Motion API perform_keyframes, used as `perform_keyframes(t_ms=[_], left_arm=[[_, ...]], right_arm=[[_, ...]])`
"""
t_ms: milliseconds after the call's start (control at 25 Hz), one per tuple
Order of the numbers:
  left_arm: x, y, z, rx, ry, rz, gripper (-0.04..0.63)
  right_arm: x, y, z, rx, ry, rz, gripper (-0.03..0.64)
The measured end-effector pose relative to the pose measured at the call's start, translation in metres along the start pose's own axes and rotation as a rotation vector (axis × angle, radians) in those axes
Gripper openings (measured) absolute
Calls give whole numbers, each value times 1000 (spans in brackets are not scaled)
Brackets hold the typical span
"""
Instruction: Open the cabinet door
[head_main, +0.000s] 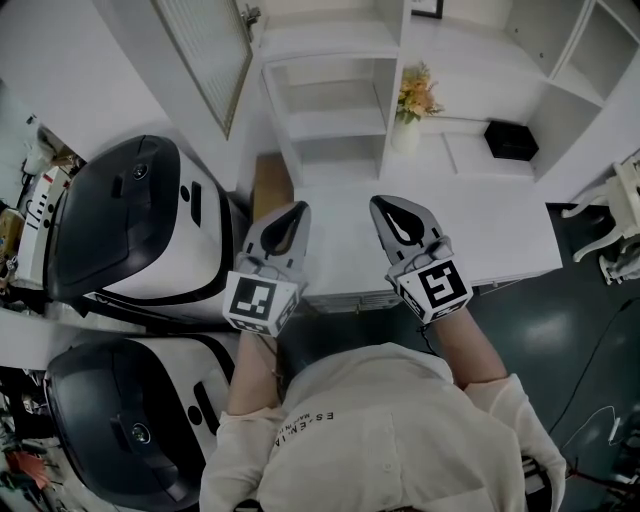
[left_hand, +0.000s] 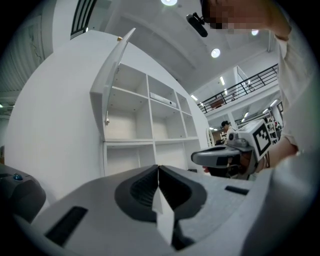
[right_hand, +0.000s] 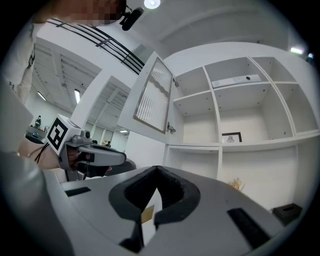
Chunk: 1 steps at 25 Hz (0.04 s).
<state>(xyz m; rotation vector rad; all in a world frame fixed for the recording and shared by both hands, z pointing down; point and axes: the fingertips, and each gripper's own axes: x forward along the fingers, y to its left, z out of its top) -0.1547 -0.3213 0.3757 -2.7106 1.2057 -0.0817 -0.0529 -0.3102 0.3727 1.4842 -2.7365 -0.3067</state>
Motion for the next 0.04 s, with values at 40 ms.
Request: perform_keyframes(t_ms=[40], left_arm=[[0, 0, 0, -3, -1, 0, 3]], right_arm=[[-1, 0, -1, 1, 1, 0, 14]])
